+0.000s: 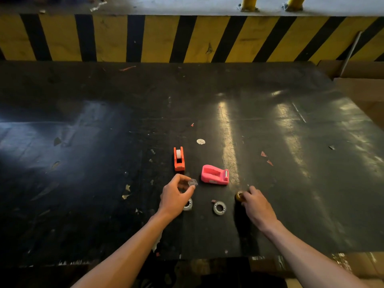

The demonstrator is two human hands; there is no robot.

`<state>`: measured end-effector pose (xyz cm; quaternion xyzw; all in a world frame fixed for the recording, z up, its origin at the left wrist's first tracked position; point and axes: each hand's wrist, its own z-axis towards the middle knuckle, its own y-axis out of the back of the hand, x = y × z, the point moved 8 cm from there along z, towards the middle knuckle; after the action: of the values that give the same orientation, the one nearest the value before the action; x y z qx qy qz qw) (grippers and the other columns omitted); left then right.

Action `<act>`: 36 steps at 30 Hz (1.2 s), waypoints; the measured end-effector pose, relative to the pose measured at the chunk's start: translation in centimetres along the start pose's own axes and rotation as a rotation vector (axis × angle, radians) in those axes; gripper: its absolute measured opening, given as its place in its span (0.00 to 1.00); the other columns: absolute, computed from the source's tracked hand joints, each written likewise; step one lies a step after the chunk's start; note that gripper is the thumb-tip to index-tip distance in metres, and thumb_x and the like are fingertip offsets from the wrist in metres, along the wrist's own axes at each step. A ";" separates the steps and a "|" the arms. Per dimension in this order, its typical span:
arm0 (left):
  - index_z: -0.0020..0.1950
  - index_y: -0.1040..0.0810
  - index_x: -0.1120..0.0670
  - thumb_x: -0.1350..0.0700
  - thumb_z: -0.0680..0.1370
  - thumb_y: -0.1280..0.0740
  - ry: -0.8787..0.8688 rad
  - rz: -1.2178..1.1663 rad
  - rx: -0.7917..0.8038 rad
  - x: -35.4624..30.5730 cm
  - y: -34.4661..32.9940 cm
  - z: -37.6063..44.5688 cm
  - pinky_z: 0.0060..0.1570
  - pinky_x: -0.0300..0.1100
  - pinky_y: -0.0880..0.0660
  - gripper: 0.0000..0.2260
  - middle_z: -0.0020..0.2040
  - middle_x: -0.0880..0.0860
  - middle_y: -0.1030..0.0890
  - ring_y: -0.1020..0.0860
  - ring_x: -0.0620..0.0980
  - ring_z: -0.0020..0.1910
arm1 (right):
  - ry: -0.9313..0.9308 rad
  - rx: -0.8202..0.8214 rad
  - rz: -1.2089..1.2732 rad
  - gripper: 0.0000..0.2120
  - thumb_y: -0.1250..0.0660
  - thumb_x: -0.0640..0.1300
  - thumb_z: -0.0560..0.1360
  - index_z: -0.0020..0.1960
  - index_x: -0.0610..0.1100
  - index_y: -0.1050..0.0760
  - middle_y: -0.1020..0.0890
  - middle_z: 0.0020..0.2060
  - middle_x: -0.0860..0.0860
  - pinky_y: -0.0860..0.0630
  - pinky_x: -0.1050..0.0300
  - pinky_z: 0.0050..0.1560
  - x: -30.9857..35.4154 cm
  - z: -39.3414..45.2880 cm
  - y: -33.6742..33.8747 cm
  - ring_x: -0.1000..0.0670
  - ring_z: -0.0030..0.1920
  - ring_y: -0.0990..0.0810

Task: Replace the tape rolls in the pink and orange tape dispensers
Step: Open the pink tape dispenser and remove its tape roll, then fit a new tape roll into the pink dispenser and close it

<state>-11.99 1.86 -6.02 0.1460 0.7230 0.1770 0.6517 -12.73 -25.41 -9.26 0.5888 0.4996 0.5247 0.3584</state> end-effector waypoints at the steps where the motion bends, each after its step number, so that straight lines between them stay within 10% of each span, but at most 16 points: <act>1: 0.56 0.21 0.48 0.56 0.77 0.26 0.014 -0.006 0.008 0.2 -0.2 -0.2 0.51 0.44 0.18 0.10 0.49 0.45 0.16 0.18 0.40 0.48 | 0.007 0.016 -0.009 0.06 0.34 0.42 0.77 0.52 0.41 0.21 0.25 0.51 0.47 0.23 0.49 0.51 -0.2 -0.2 -0.3 0.44 0.53 0.24; 8: 0.62 0.21 0.47 0.55 0.78 0.28 0.065 0.032 0.071 0.5 -1.1 -0.7 0.62 0.54 0.22 0.13 0.52 0.45 0.17 0.18 0.42 0.53 | -0.037 -0.188 0.240 0.08 0.34 0.48 0.78 0.54 0.45 0.23 0.21 0.50 0.47 0.26 0.57 0.47 1.7 -0.8 1.8 0.47 0.49 0.21; 18: 0.59 0.20 0.48 0.54 0.78 0.28 0.130 -0.045 0.084 0.8 -0.7 -1.3 0.56 0.44 0.20 0.10 0.50 0.45 0.16 0.18 0.41 0.51 | -0.192 0.190 0.260 0.24 0.29 0.54 0.74 0.65 0.45 0.29 0.27 0.60 0.45 0.25 0.52 0.54 5.8 0.0 -4.5 0.43 0.58 0.22; 26: 0.59 0.18 0.49 0.54 0.78 0.28 0.235 -0.200 0.103 1.1 0.2 -1.5 0.53 0.39 0.21 0.10 0.53 0.48 0.16 0.18 0.44 0.54 | -0.181 0.366 1.459 0.20 0.25 0.34 0.71 0.61 0.46 0.21 0.20 0.59 0.41 0.19 0.50 0.56 8.6 1.0 -2.0 0.44 0.58 0.20; 36: 0.55 0.17 0.46 0.53 0.75 0.24 0.099 -0.073 0.046 -1.4 0.1 -1.1 0.56 0.50 0.19 0.09 0.48 0.43 0.15 0.17 0.39 0.49 | -0.064 0.371 1.703 0.25 0.24 0.36 0.68 0.63 0.39 0.24 0.18 0.60 0.39 0.19 0.51 0.58 11.3 0.8 0.5 0.41 0.61 0.19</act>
<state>-12.89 1.27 -4.58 0.1256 0.7630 0.1434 0.6176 -12.35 -14.59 -5.98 0.8254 -0.0434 0.5074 -0.2436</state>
